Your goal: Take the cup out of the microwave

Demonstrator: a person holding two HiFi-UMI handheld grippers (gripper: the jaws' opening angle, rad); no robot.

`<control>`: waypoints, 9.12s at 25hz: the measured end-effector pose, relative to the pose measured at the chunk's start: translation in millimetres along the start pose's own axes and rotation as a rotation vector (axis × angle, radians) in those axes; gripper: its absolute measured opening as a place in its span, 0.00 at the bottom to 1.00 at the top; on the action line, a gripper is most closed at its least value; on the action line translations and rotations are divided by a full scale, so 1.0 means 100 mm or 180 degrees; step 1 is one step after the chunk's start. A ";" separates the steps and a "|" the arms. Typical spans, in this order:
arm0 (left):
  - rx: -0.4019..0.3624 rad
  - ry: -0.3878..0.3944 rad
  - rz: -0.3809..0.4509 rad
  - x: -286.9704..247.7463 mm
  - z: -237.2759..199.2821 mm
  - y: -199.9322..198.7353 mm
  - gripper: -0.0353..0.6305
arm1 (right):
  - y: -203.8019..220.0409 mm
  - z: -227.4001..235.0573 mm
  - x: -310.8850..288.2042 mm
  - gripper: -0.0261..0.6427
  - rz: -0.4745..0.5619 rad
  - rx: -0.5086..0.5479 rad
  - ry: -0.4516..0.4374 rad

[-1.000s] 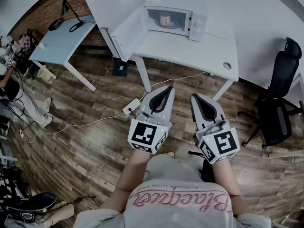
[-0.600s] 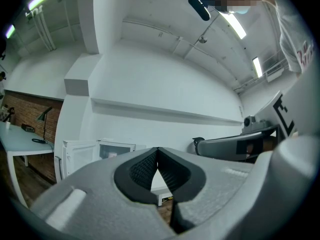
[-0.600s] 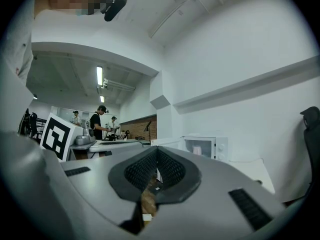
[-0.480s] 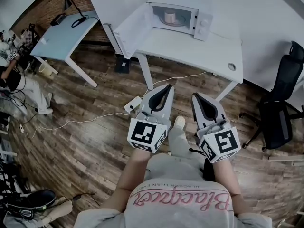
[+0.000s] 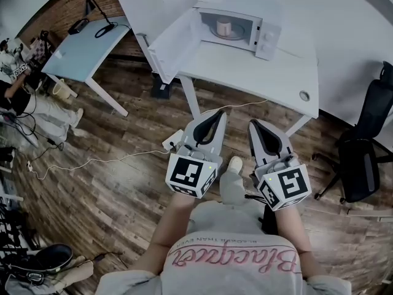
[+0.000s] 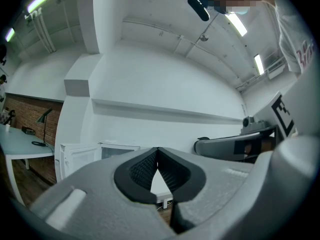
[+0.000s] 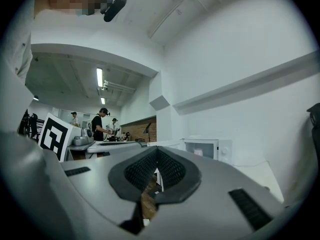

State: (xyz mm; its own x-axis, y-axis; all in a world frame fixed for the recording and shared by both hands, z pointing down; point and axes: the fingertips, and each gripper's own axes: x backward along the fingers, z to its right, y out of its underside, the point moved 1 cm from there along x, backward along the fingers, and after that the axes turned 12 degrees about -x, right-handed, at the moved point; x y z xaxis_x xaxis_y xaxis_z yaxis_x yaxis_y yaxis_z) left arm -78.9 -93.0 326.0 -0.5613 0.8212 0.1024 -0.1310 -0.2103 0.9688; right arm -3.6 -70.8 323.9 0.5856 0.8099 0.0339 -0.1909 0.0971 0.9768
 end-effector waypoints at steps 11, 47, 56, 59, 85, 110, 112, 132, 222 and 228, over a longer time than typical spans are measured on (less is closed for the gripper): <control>0.0003 -0.0087 -0.0056 -0.47 -0.28 0.13 0.06 | -0.04 0.34 -0.48 0.06 -0.0084 0.0014 -0.0091; -0.0089 -0.0160 -0.0232 -2.34 -1.10 0.46 0.06 | -0.36 1.76 -2.00 0.06 -0.0135 -0.0093 -0.0293; -0.0096 -0.0192 -0.0248 -2.72 -1.31 0.56 0.06 | -0.40 2.03 -2.38 0.06 -0.0158 -0.0092 -0.0340; -0.0088 -0.0225 -0.0247 -2.80 -1.37 0.59 0.06 | -0.40 2.08 -2.46 0.06 -0.0170 -0.0061 -0.0364; -0.0107 -0.0136 -0.0283 -3.18 -1.55 0.70 0.06 | -0.45 2.43 -2.71 0.06 -0.0102 -0.0095 -0.0197; -0.0051 0.0353 -0.0307 -3.79 -2.38 1.23 0.06 | -0.14 2.73 -3.82 0.06 -0.0328 -0.0041 0.0330; -0.0042 0.0384 -0.0319 -3.84 -2.44 1.29 0.06 | -0.11 2.76 -3.91 0.06 -0.0352 -0.0034 0.0364; 0.0116 0.0527 -0.0389 -4.18 -2.85 1.87 0.06 | 0.43 3.21 -4.65 0.27 -0.0466 -0.0092 0.0711; 0.0190 0.0391 -0.0488 -4.02 -2.62 2.01 0.06 | 0.91 3.56 -4.66 0.12 -0.0699 -0.0319 0.0763; 0.0205 0.0276 -0.0481 -3.91 -2.59 1.95 0.06 | 0.86 3.45 -4.55 0.12 -0.0708 -0.0305 0.0666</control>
State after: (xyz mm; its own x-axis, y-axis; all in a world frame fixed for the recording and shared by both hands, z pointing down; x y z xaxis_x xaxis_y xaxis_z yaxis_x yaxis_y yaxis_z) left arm -96.3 -592.7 416.6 -0.6080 0.7914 -0.0626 -0.1681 -0.0513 0.9844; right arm -14.6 -630.0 465.7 0.4484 0.8631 -0.2322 -0.1555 0.3311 0.9307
